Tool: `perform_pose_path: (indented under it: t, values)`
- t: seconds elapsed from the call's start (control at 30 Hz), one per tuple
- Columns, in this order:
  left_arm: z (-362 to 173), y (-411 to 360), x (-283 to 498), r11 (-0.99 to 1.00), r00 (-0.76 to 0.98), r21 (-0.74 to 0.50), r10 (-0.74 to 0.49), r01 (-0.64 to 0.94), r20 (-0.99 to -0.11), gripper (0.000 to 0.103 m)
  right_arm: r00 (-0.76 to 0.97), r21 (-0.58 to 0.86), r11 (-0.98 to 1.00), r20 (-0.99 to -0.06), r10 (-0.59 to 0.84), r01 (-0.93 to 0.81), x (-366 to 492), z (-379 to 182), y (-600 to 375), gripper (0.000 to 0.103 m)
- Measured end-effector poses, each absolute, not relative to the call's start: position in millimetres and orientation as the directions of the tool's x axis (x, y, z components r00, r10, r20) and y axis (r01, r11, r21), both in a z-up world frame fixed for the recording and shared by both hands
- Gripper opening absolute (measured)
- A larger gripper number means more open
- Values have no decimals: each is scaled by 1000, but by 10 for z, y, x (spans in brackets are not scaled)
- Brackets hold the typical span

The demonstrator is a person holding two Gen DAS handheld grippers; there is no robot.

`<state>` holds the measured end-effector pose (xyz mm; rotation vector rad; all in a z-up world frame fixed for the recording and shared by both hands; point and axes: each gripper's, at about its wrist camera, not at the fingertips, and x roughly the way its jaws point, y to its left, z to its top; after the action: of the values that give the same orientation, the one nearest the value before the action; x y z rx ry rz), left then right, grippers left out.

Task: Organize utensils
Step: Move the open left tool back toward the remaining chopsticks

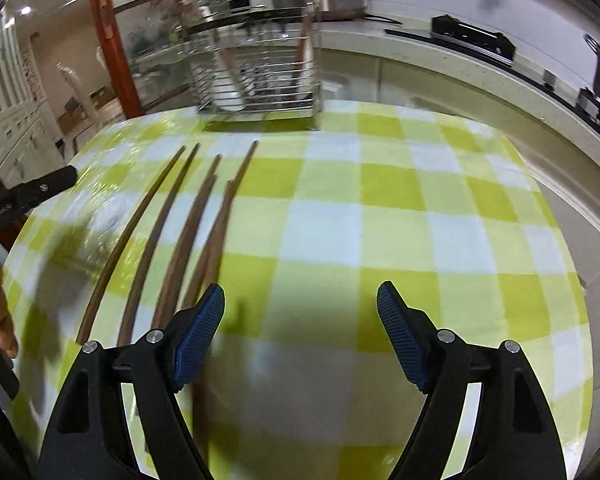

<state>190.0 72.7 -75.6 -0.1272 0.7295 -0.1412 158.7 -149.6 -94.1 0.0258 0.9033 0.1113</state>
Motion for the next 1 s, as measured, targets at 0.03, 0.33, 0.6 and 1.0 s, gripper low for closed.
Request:
perform_pose_path:
  t: [0.03,0.33,0.6,1.0]
  values:
    - [-764,722,1897,982,734,-168,-176,85,-656,52,609,65,993,-785,110,-95,1590,-948,-1465,74]
    - [-736,709,1901,980,738,-181,-186,87,-649,55,577,49,991,-809,114,-127,1642,-1046,-1313,58]
    - [-744,666,1907,979,735,-180,-194,99,-650,55,584,75,986,-798,147,-146,1617,-987,-1298,57]
    - [-770,652,1916,979,728,-176,-195,103,-657,55,575,32,991,-811,104,-133,1665,-1101,-1340,45]
